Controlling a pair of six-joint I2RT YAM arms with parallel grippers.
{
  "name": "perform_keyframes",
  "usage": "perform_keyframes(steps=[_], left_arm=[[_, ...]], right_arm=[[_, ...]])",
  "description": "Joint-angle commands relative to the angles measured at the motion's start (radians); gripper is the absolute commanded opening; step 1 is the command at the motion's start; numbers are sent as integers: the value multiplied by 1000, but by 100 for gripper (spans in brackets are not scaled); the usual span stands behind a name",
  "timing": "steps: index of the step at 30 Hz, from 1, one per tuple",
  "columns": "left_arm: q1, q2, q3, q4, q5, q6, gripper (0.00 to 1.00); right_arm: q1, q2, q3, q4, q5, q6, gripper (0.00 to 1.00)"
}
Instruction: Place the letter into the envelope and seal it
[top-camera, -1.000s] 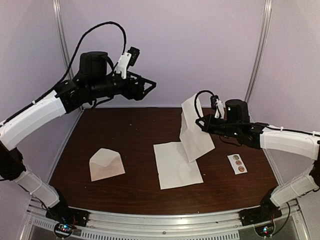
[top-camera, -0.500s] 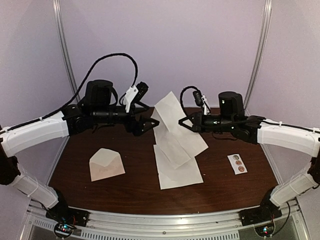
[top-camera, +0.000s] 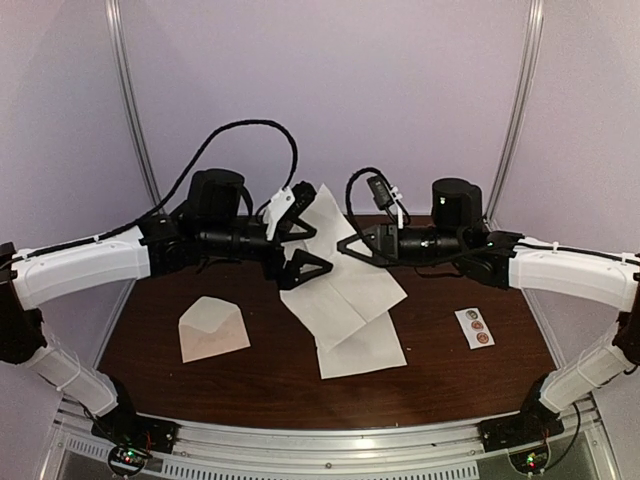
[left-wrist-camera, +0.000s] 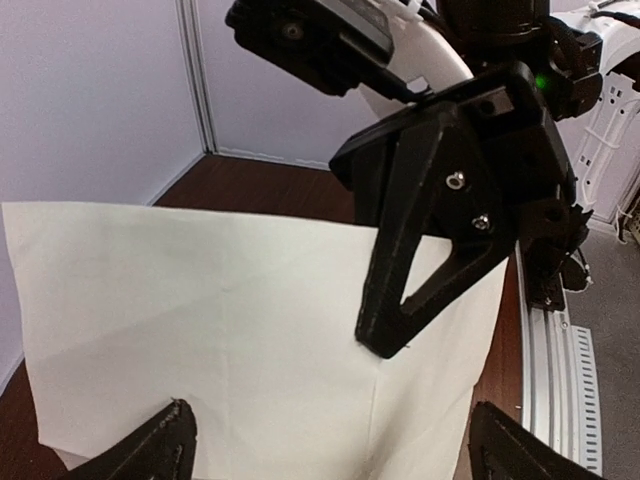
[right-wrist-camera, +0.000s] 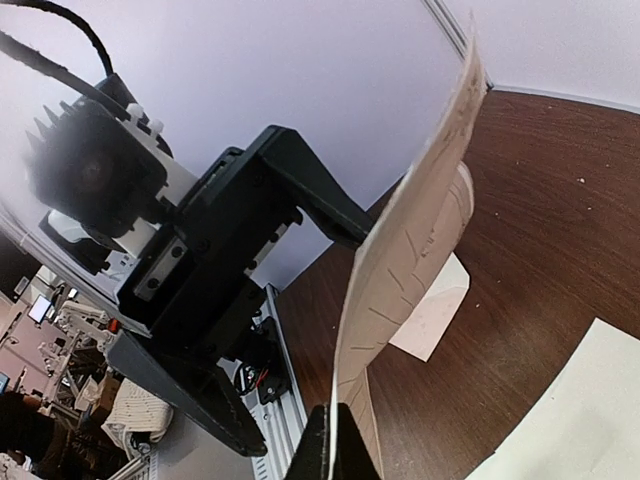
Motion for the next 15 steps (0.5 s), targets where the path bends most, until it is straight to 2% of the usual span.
perform_keyframes(steps=[1,5,10,15], left_arm=[[-23,32,8,33,71,32,96],[-47,30,6,18,60,67,97],[-84,34,-2,-2,-57,110,96],[-106,40,-2,-19,-136,147,82]], right_arm=[[8,-18,12,105,-58,37,0],[8,-34,13,97,-34,41,0],[8,-40,19,89,-5,59,0],[7,-31,27,66,24,59,0]])
